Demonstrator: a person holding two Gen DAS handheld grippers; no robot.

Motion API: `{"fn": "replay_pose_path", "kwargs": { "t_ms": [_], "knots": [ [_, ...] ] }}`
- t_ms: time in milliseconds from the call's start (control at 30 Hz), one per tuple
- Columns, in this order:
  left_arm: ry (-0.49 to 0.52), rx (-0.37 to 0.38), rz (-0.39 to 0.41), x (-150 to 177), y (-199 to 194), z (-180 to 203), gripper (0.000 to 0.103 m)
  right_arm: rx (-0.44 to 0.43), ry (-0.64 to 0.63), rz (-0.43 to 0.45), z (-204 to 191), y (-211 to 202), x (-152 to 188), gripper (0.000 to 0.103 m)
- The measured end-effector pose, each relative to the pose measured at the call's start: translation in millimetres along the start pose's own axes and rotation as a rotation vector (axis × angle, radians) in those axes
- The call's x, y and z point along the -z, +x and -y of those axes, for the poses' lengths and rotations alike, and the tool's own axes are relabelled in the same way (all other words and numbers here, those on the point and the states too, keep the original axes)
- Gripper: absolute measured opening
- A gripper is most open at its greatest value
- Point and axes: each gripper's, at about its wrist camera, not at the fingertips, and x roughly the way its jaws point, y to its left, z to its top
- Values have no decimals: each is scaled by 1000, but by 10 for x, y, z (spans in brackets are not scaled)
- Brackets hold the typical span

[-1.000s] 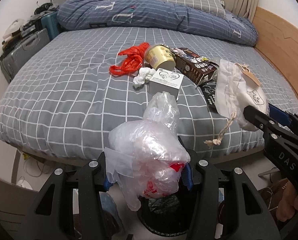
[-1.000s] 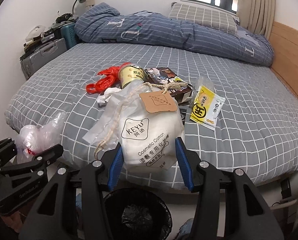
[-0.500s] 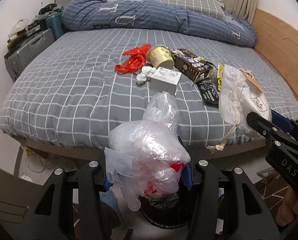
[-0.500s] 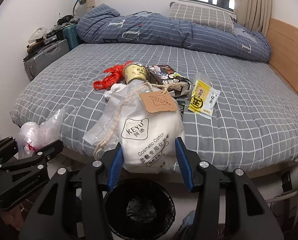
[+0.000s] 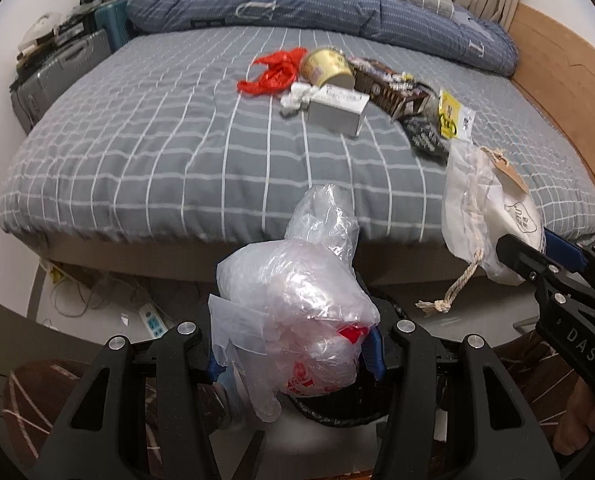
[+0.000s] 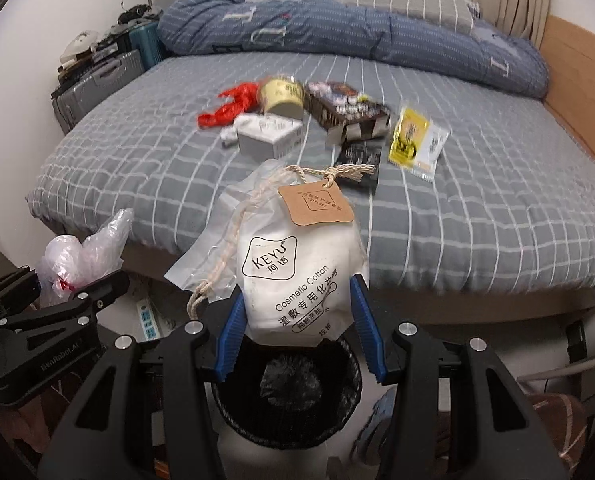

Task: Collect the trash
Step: 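Carry the clear bag with the left tool while the right tool carries the KEYU pouch toward the bin, then open the right tool over the black bin while the left tool releases the clear bag into it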

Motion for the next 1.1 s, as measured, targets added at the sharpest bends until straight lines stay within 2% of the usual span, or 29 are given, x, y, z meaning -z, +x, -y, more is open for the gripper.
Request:
{"fn": "replay_pose_path", "kwargs": {
  "t_ms": [167,567,733,1100],
  "knots": [
    [1,9,-34,133,111,-1,51,-9,4,-61,-7,157,184,48],
    [13,-3,-110,372,472,-10,51,-8,17,-141,-12,387,488,48],
    [32,11,-141,448,623,34,50,-9,-11,-184,-52,602,618,48],
    [27,-1,-240,607,1123,20,50,-23,18,-283,16,1082,847,48]
  ]
}}
